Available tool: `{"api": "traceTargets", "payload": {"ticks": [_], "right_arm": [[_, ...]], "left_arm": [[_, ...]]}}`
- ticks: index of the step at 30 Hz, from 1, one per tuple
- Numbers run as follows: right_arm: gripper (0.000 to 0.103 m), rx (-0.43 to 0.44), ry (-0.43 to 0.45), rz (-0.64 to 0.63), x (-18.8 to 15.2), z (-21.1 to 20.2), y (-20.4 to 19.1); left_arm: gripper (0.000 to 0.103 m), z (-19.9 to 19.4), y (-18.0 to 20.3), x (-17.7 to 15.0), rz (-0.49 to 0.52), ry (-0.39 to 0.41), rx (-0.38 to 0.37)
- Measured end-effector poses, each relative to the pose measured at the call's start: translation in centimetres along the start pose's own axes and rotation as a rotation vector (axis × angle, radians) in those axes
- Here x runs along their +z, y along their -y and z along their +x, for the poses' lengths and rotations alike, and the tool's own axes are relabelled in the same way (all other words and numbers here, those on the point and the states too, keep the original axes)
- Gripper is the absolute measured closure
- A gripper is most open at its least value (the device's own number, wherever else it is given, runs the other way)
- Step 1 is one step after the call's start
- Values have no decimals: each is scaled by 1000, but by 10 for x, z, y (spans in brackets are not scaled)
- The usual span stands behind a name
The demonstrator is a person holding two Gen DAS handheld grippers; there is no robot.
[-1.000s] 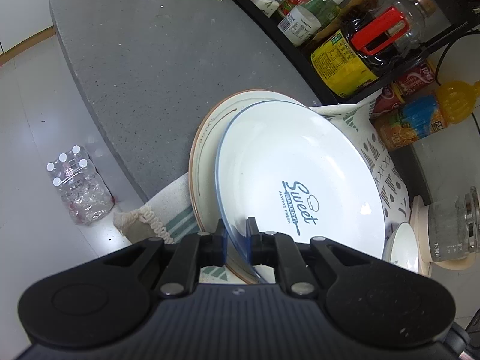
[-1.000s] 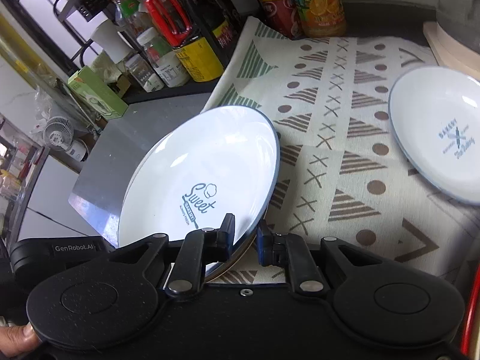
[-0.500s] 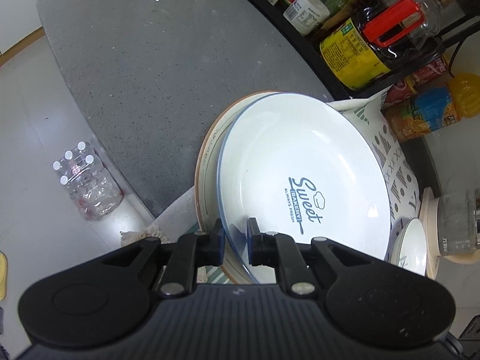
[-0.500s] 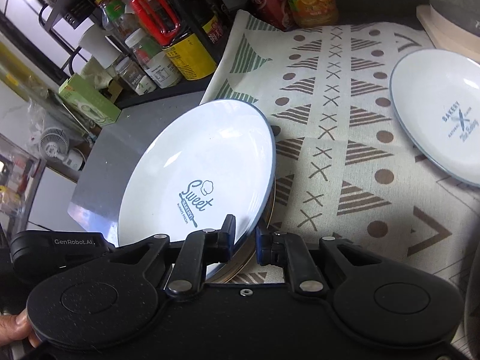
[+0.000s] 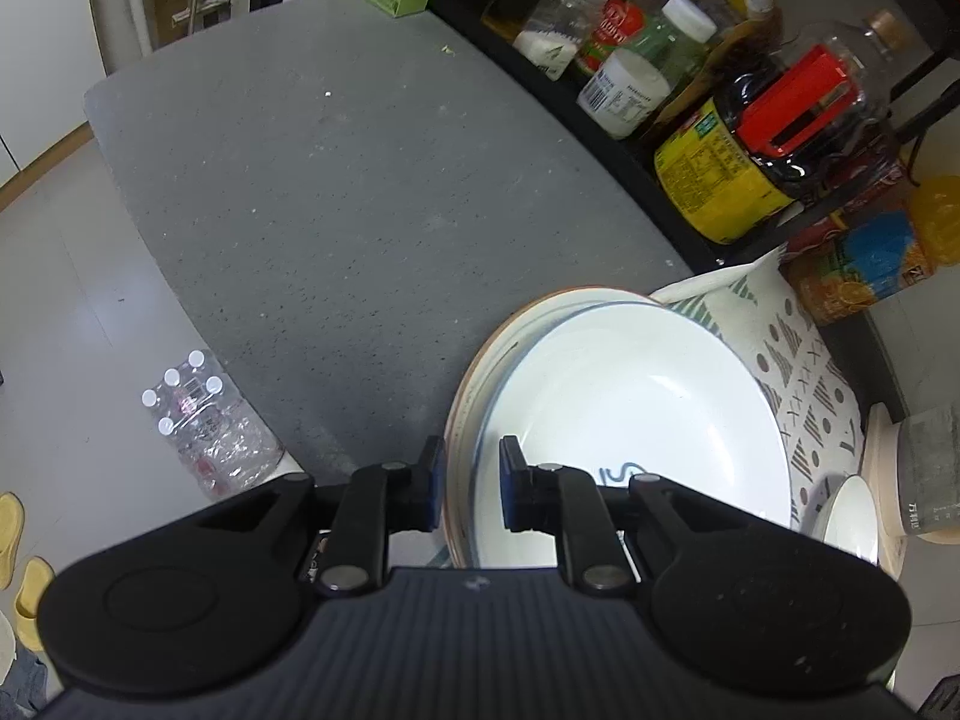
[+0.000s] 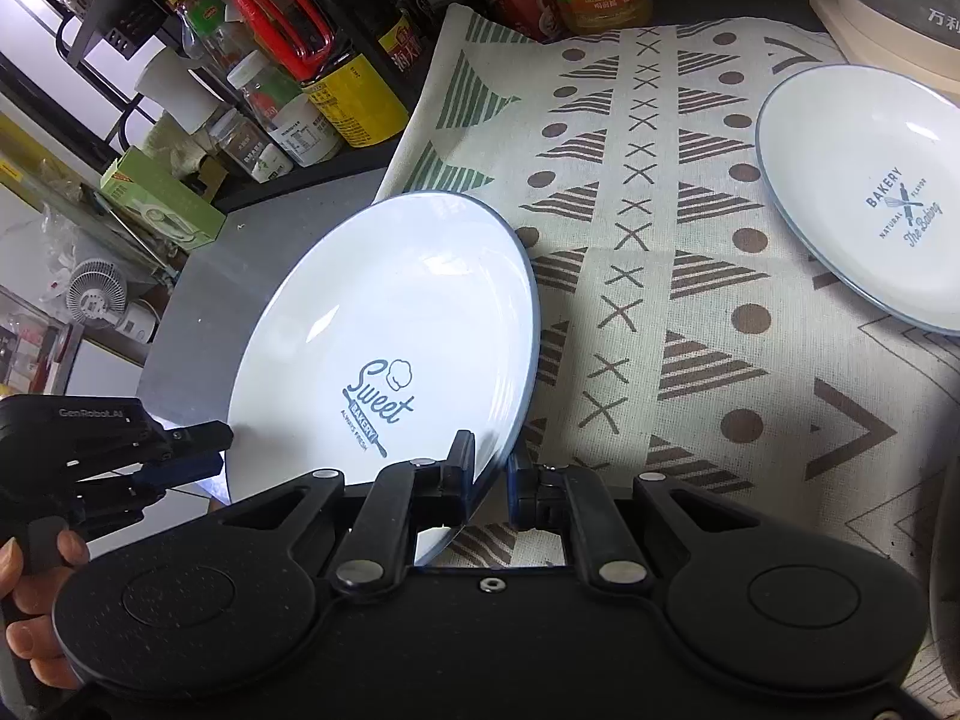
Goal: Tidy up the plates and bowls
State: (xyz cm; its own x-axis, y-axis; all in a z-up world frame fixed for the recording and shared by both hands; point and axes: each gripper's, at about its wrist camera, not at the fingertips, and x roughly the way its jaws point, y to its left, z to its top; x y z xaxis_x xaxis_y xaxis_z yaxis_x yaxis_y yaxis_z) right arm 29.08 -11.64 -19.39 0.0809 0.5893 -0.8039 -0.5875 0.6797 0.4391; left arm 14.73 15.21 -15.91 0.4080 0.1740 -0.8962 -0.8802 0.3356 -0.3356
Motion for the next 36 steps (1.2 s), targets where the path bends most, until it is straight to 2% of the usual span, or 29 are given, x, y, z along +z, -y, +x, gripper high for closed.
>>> {"api": "traceTargets", "payload": {"ticks": [7,11,16,21,23,26,27,28,33,36], "right_arm": [[92,-17,-5,-9,1,4,-2],[90,-17,-10,-3,3,8,-2],[89,-28,-17,-8,4,10,-3],[86,-34,-23,-11,7,9,-4],[81,-22,-20,-9,11,5,-5],[66,11,-4,-2,17,-3,-5],[53,9,2,-9,19,-6,-5],[46,4,11,-15,21,-10,-5],[32,23,36,-22,29,-22,-2],[25,7,63,-27,34,-29,3]], "left_arm": [[86,12,-1,-1,27,-35,1],[85,15,-4,0,31,-25,10],[85,19,-9,1,16,-27,-22],[88,21,-5,3,16,-28,-17],[88,21,-2,5,18,-43,0],[85,16,3,12,22,-56,47],[85,14,6,14,31,-47,55],[84,11,10,17,40,-40,59],[66,7,31,26,74,-33,58],[59,7,47,27,116,-25,49]]}}
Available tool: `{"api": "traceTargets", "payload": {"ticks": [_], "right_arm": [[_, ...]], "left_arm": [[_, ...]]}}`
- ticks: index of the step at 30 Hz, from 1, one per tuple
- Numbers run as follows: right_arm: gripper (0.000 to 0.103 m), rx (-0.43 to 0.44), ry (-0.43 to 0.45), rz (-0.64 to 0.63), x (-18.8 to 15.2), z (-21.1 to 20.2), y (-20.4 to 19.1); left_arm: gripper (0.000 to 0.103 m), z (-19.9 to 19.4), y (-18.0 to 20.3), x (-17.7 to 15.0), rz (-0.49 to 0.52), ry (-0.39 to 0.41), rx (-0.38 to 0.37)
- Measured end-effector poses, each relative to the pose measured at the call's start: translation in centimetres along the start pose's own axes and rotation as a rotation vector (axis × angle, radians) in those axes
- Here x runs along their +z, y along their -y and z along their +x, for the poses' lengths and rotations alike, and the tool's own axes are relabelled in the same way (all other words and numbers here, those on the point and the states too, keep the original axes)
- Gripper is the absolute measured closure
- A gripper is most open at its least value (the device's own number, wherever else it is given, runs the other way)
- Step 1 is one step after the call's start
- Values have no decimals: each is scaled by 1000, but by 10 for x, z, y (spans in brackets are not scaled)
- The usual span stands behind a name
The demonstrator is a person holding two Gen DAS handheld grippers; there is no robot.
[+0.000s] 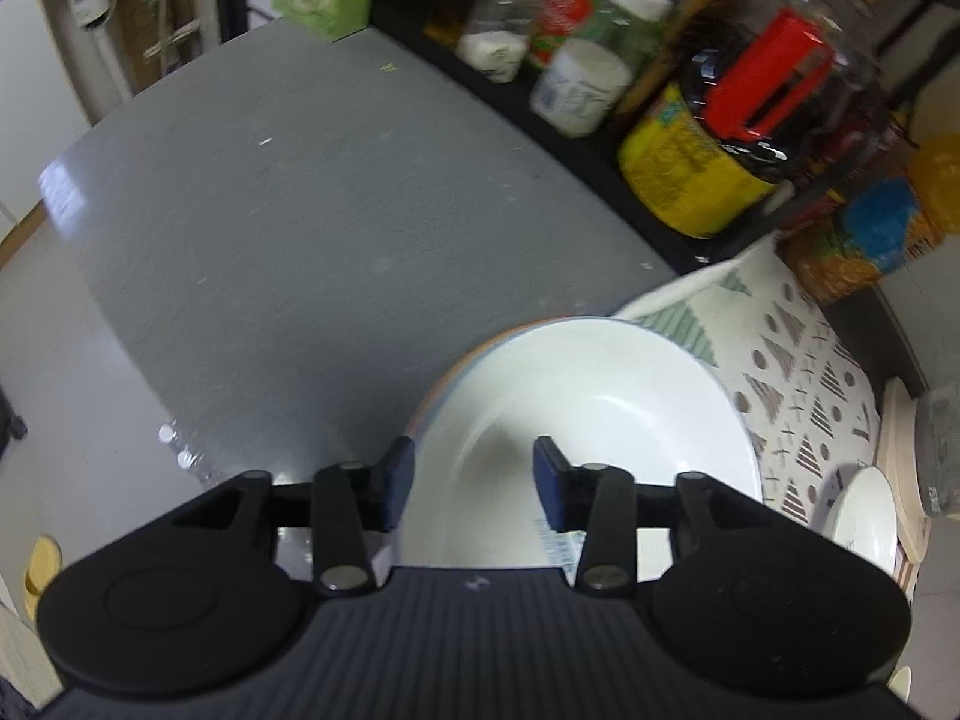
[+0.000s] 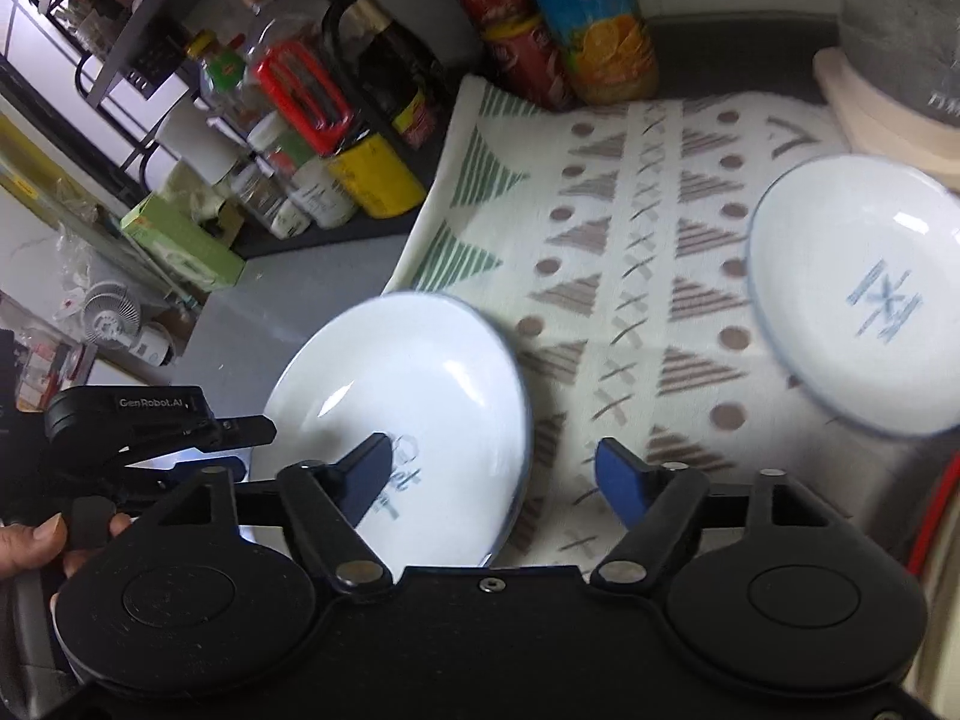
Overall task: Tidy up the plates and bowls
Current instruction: 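Open the right gripper and move it to the white 'BAKERY' plate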
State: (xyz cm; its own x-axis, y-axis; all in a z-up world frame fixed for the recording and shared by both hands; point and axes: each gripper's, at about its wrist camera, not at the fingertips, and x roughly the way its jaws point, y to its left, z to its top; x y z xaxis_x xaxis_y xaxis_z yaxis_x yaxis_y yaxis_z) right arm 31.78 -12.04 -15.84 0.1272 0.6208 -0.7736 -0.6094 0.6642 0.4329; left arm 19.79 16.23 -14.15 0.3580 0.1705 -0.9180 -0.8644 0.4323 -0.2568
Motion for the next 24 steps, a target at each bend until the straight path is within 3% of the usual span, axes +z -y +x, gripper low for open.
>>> {"api": "traceTargets", "payload": {"ticks": [11,24], "right_arm": [[19,-93,96,88,20,-26,40],[17,-176,186,204,34,-62,90]], "left_arm": [[58,10,66,-2,153,-45,-93],[58,36,141,-38,306,-108,-203]]}}
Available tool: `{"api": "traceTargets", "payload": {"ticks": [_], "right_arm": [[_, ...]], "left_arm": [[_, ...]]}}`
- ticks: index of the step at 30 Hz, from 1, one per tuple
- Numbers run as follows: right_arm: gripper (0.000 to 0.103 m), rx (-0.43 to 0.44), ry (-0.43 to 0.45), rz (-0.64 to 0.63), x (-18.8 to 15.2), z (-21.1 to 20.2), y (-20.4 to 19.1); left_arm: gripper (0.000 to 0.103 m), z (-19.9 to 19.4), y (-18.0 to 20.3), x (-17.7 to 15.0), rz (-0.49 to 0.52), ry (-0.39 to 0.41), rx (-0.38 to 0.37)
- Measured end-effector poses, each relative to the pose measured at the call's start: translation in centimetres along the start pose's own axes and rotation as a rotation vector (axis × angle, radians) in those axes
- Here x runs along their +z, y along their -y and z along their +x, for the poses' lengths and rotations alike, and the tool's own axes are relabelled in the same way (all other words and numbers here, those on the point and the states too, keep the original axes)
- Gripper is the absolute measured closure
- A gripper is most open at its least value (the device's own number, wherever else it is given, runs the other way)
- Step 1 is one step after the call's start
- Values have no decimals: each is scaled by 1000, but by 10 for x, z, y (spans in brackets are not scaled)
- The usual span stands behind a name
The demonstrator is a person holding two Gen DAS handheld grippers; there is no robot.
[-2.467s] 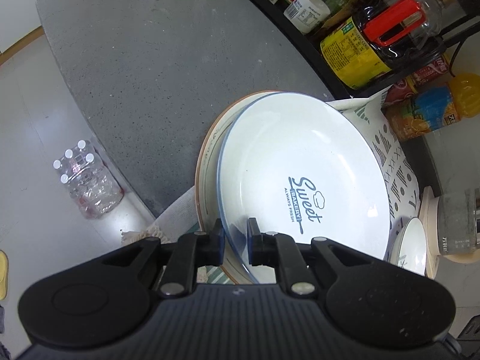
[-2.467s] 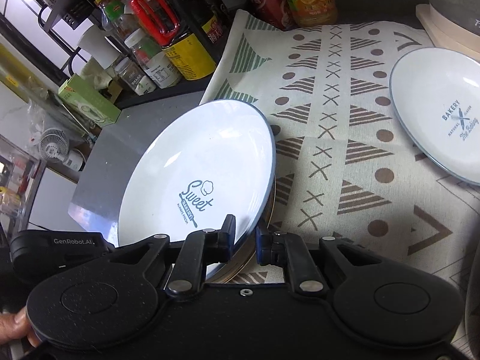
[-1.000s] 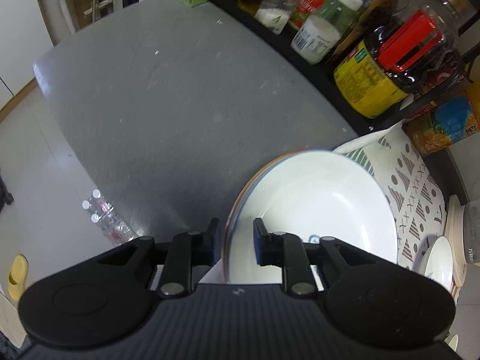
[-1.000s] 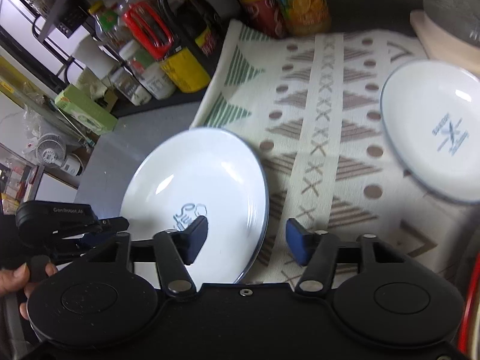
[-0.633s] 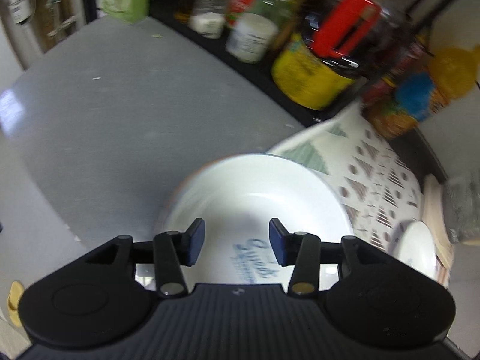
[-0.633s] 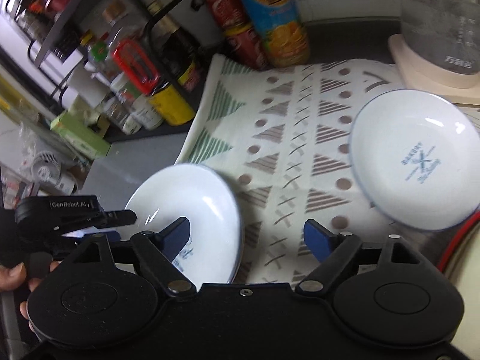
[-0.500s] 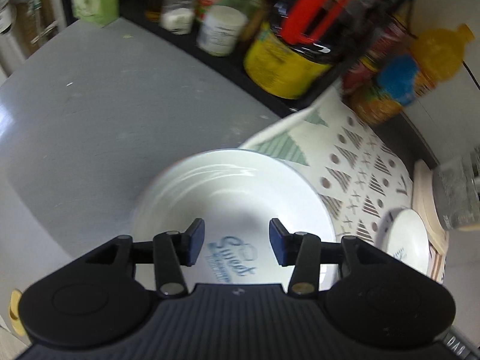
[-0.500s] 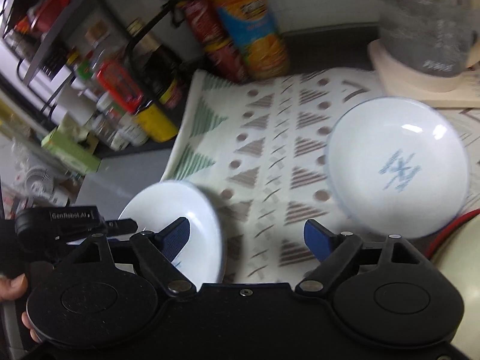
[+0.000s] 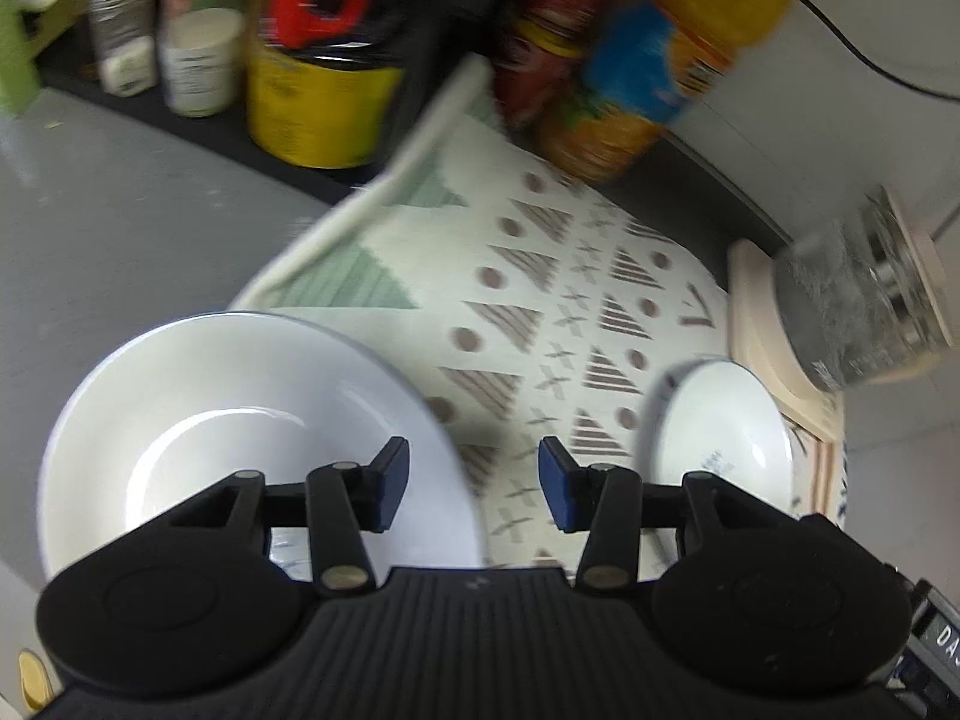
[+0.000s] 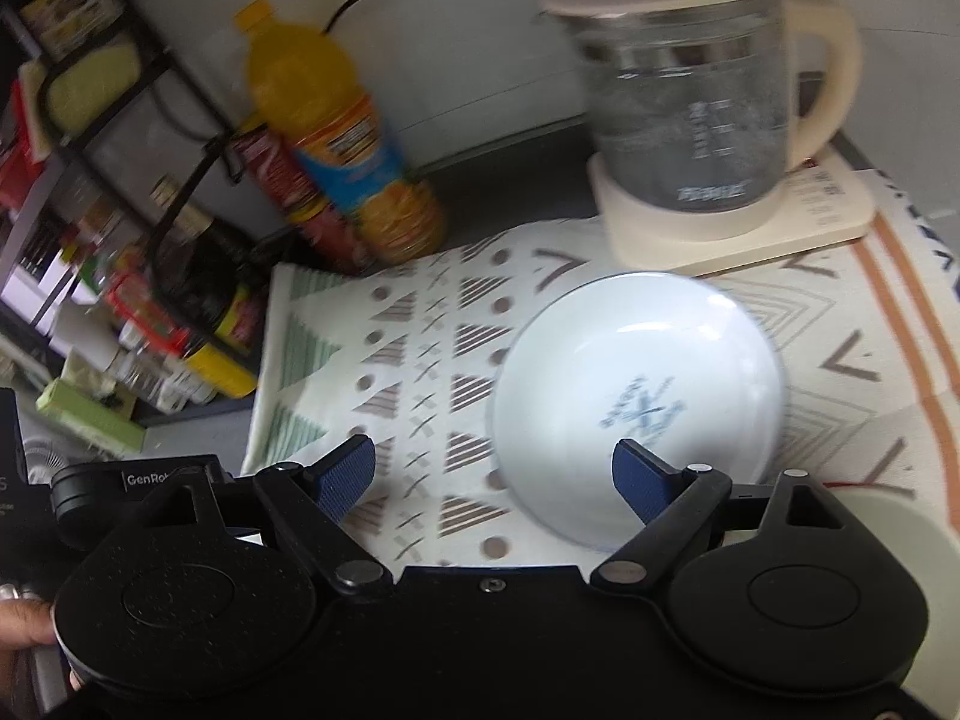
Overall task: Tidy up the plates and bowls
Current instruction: 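Open the right gripper and move it to the white 'BAKERY' plate, then grasp the rim of the 'BAKERY' plate with the right gripper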
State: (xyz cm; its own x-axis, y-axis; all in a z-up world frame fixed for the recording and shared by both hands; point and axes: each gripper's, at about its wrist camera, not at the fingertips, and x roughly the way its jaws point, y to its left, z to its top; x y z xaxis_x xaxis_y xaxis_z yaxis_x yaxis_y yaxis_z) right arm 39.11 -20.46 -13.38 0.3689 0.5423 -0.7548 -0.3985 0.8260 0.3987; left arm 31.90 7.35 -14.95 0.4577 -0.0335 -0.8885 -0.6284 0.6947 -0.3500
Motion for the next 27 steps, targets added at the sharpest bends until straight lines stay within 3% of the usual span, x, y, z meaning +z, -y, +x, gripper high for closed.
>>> {"api": "traceTargets", "payload": {"ticks": [19,27], "right_arm": [[14,-176,-49,159,17,9,72],[26,-202,-104,187,23,28,88]], "left_arm": [[58,61,68,-14,132,-98,-59],[58,83,79,-17,136,-139,-63]]}}
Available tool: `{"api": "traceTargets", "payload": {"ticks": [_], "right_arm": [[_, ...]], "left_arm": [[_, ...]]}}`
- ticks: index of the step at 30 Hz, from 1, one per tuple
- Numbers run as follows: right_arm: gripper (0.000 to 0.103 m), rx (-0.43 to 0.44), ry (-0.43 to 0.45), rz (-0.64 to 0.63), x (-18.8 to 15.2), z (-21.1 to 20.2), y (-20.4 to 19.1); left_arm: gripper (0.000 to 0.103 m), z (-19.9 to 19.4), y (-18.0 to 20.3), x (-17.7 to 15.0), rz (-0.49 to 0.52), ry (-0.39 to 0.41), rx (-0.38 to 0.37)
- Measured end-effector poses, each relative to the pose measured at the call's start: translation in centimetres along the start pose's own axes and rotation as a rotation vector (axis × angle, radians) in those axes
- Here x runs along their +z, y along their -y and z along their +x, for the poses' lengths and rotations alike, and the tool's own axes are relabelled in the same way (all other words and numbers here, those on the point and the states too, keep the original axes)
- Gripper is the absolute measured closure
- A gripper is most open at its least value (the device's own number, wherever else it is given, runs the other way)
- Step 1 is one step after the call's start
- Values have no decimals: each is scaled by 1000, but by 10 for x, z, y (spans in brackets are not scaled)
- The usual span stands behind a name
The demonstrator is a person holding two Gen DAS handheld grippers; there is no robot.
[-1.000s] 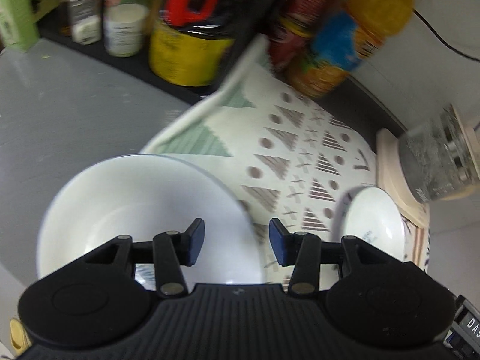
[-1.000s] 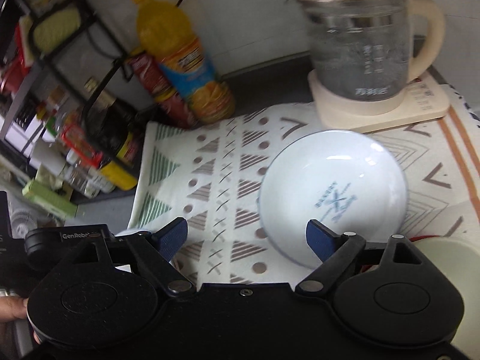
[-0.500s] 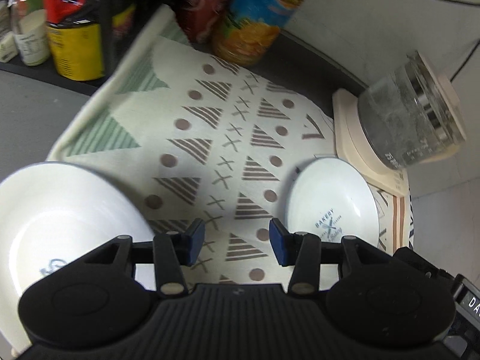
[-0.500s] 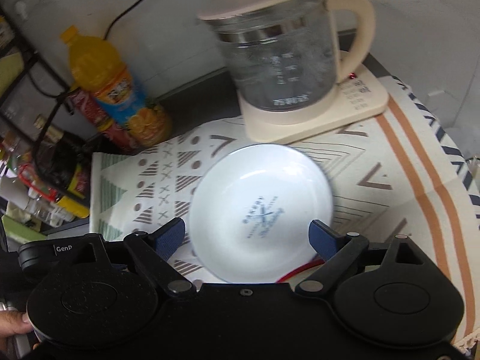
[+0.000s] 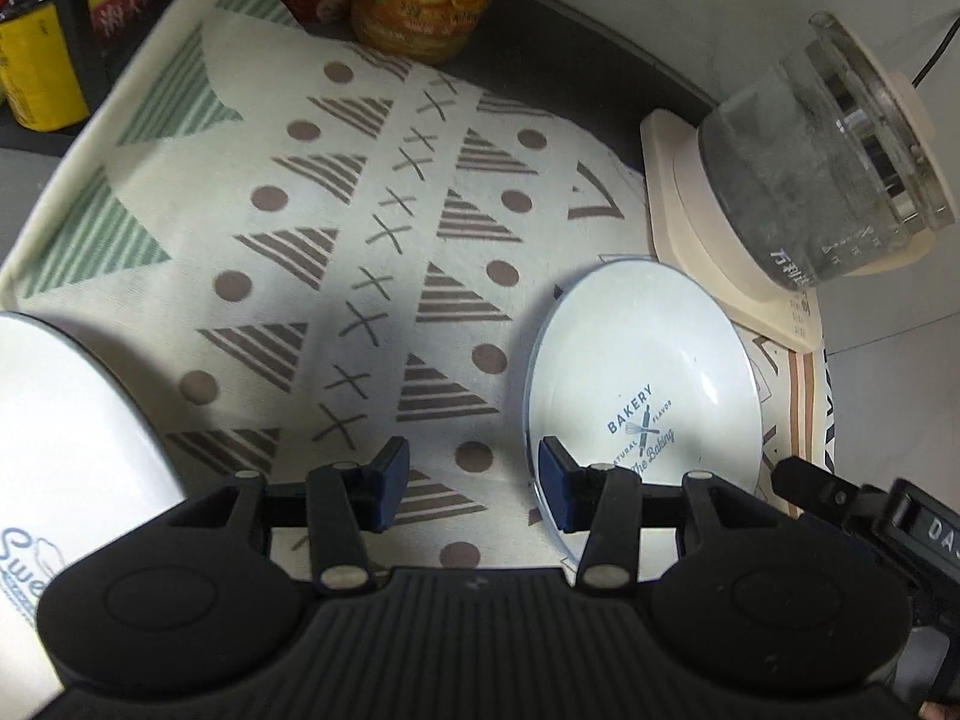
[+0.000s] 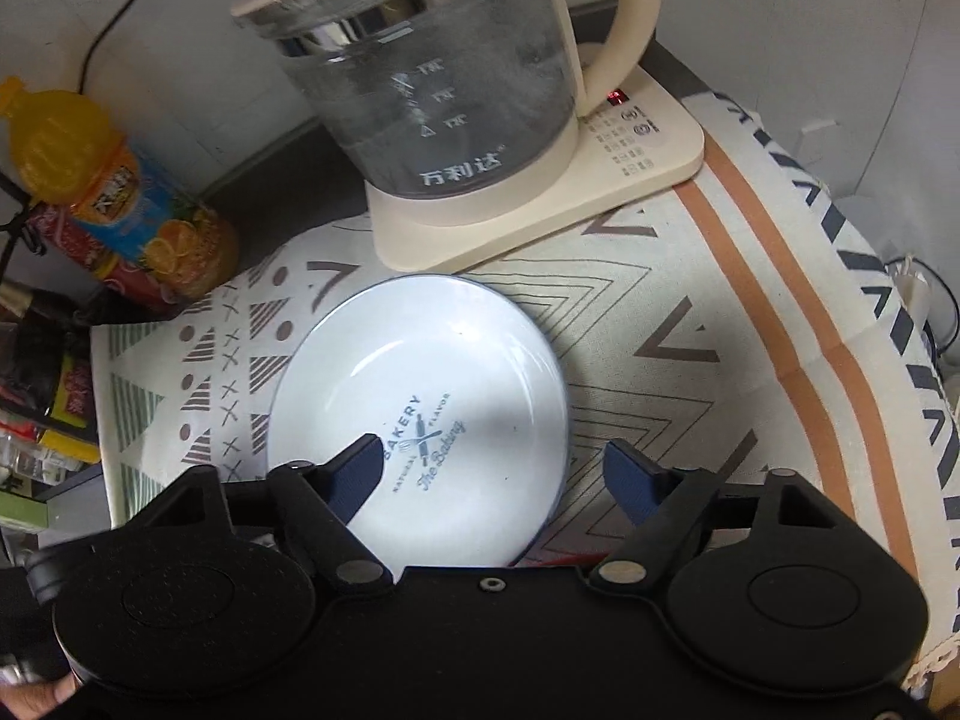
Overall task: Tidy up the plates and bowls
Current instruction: 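Grasp the rim of the 'BAKERY' plate with the right gripper, then lift the 'BAKERY' plate and carry it to the plates held by the left gripper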
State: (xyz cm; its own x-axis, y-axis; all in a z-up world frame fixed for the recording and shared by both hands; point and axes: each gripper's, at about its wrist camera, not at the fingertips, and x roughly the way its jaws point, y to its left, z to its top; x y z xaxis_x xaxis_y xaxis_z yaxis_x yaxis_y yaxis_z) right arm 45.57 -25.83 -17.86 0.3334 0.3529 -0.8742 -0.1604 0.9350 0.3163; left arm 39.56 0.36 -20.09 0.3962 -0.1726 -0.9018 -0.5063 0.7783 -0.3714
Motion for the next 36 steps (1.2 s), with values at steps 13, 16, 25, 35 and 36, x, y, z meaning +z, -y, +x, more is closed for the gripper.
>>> {"api": "traceTargets", "payload": {"ticks": [13,16,25,35,36], "right_arm": [[45,-47,-99,-5,13,35,2],[46,-45,-119,-12,16,41,-1],[59,-81,-184,-27,21,59,1],[72,-86,-253,-32,29,68,7],[74,-81,-256,-30,30,69,8]], "left_arm": [[71,19,-2,4,-70,-26,-51],[76,23,-2,3,-89,-40,-69],[83,30,5,0,-93,-45,-75],[90,35,6,2,-135,-66,-91],[91,36,5,2,-142,-68,-94]]}}
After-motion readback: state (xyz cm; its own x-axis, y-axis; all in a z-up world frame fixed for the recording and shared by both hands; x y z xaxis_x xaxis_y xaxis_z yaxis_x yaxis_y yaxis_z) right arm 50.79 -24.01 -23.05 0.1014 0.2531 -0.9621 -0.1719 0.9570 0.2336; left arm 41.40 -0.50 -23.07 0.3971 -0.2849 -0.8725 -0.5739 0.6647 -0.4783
